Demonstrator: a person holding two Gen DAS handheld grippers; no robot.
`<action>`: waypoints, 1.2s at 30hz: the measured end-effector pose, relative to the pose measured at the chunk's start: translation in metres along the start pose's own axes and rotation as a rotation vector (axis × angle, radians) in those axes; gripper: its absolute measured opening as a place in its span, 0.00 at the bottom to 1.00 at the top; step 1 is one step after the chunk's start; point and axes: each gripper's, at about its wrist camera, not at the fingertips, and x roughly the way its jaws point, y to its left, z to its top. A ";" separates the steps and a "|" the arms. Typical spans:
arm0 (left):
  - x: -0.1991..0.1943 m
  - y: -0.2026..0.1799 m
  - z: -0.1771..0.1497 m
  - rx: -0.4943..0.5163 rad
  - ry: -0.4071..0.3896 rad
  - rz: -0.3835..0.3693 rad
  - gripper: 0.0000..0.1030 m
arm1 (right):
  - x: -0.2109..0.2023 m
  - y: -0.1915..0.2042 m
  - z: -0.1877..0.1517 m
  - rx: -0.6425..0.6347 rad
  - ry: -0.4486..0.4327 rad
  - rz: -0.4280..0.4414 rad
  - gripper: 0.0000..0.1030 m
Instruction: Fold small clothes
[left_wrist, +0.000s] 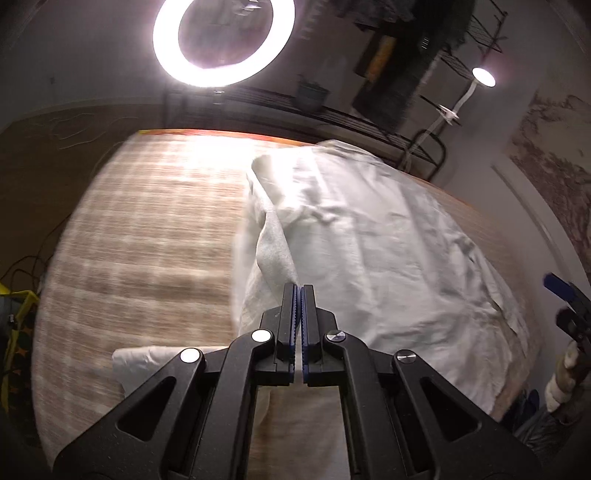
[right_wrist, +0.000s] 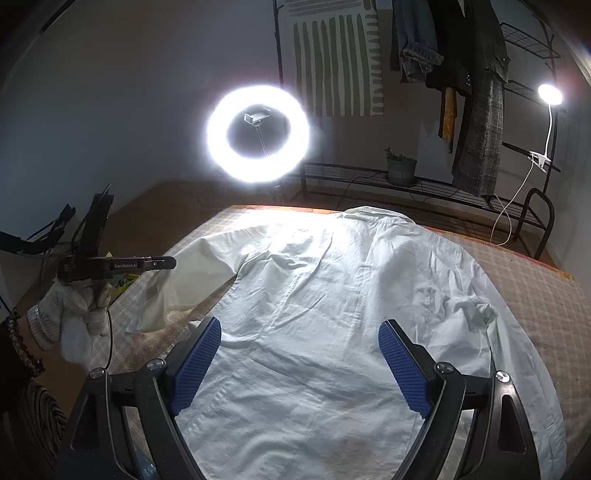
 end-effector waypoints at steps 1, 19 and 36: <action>0.002 -0.014 -0.005 0.012 0.012 -0.019 0.00 | -0.001 -0.001 0.000 0.003 0.000 0.000 0.86; 0.013 -0.085 -0.028 0.110 0.089 -0.003 0.39 | 0.000 -0.024 -0.008 0.013 0.021 -0.035 0.86; 0.003 0.079 -0.065 -0.348 0.091 0.159 0.65 | -0.021 -0.016 -0.019 -0.030 -0.007 -0.018 0.86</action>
